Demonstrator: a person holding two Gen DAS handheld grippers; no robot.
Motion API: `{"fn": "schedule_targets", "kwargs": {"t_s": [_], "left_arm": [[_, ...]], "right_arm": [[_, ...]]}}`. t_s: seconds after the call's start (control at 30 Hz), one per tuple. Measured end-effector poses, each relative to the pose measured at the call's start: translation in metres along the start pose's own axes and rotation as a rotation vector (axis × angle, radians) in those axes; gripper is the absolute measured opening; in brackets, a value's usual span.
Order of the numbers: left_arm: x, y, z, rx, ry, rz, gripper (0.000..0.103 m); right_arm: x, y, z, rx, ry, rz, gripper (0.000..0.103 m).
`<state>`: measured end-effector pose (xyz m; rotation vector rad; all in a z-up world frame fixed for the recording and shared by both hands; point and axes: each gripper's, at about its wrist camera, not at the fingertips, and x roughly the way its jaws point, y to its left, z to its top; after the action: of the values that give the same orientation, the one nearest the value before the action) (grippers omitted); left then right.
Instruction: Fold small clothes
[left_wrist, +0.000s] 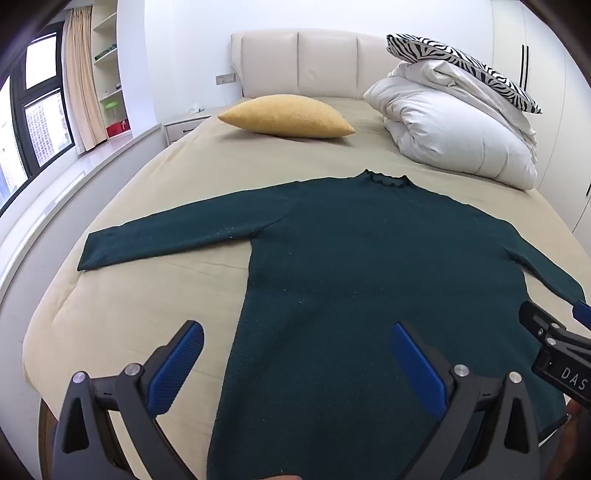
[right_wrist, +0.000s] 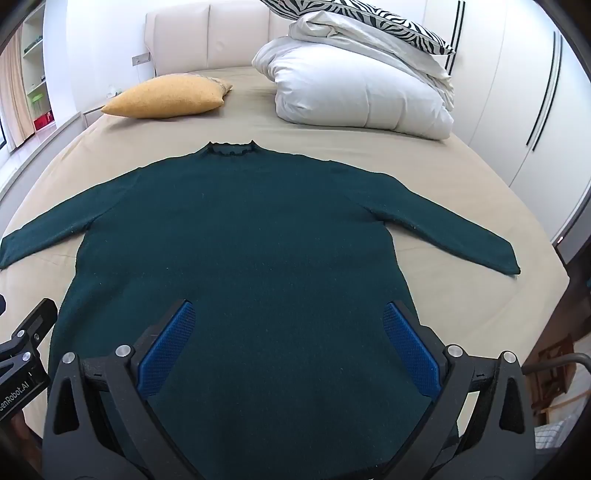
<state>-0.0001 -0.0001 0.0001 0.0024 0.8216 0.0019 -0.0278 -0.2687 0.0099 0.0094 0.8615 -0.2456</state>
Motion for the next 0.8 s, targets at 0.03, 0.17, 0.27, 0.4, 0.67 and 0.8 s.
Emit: {"fn": "schedule_targets", "kwargs": {"t_s": [0.03, 0.17, 0.27, 0.4, 0.67, 0.8], "left_arm": [[0.000, 0.000, 0.000, 0.000, 0.000, -0.002, 0.103], [0.000, 0.001, 0.000, -0.003, -0.002, -0.004, 0.103], [0.000, 0.001, 0.000, -0.004, -0.001, -0.006, 0.103], [0.000, 0.001, 0.000, -0.005, -0.002, -0.008, 0.103], [0.000, 0.001, 0.000, -0.005, -0.003, -0.006, 0.103], [0.000, 0.001, 0.000, -0.005, -0.004, -0.007, 0.103]], "right_arm": [[0.000, 0.000, 0.000, 0.000, 0.001, 0.001, 0.103], [-0.001, 0.000, 0.000, -0.001, 0.002, 0.002, 0.103], [-0.002, 0.000, -0.001, 0.000, 0.004, 0.002, 0.103], [-0.006, -0.001, -0.009, 0.002, 0.004, 0.004, 0.103], [-0.003, 0.001, -0.010, 0.000, 0.007, 0.006, 0.103], [0.002, 0.001, -0.004, -0.002, 0.011, 0.011, 0.103]]}}
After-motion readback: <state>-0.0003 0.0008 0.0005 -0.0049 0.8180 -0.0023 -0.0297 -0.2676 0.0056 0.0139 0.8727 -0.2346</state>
